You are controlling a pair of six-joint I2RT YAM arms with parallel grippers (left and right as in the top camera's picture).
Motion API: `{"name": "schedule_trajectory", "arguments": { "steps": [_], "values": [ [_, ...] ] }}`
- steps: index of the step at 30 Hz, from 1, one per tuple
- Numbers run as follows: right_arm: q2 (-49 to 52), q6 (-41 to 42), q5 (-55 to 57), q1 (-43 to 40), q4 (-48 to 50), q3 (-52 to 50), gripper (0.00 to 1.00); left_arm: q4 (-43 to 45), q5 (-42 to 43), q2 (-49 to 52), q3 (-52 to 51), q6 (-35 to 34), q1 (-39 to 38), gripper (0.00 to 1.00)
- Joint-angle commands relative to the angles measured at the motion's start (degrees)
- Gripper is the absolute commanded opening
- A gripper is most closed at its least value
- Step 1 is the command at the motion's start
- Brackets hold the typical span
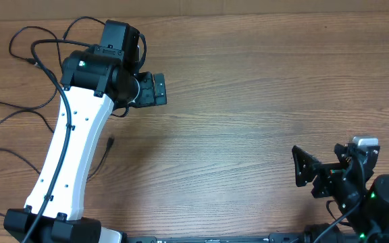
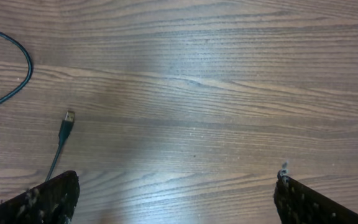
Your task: Untangle cables
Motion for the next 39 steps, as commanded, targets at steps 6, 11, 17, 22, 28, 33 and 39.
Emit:
{"name": "schedule_trajectory", "arguments": {
  "steps": [6, 11, 17, 22, 28, 33, 39],
  "values": [
    [-8.3, -1.8, -0.6, 1.8, 12.0, -14.1, 1.0, 0.0, -0.3, -0.3, 0.4, 0.7, -0.1, 1.0],
    [-13.0, -2.8, -0.6, 4.4, 22.3, -22.9, 1.0, 0.0, -0.3, -0.3, 0.4, 0.7, -0.1, 1.0],
    [-19.1, -2.8, -0.1, 4.8, 32.2, -32.1, 1.0, 0.0, -0.3, -0.3, 0.5, 0.7, -0.1, 1.0],
    [-22.7, -2.8, 1.4, 4.7, 40.8, -38.4, 1.0, 0.0, -0.3, -0.3, 0.5, 0.7, -0.1, 1.0],
    [-23.2, -2.8, 3.3, 4.7, 48.0, -43.0, 1.0, 0.0, -0.3, -0.3, 0.5, 0.7, -0.1, 1.0],
    [-23.2, -2.8, 5.2, 4.7, 51.3, -45.5, 1.0, 0.0, -0.3, -0.3, 0.4, 0.7, -0.1, 1.0],
    [-23.2, -2.8, 6.1, 3.9, 54.5, -48.2, 1.0, 0.0, -0.3, -0.3, 0.5, 0.7, -0.1, 1.0]
  ]
}}
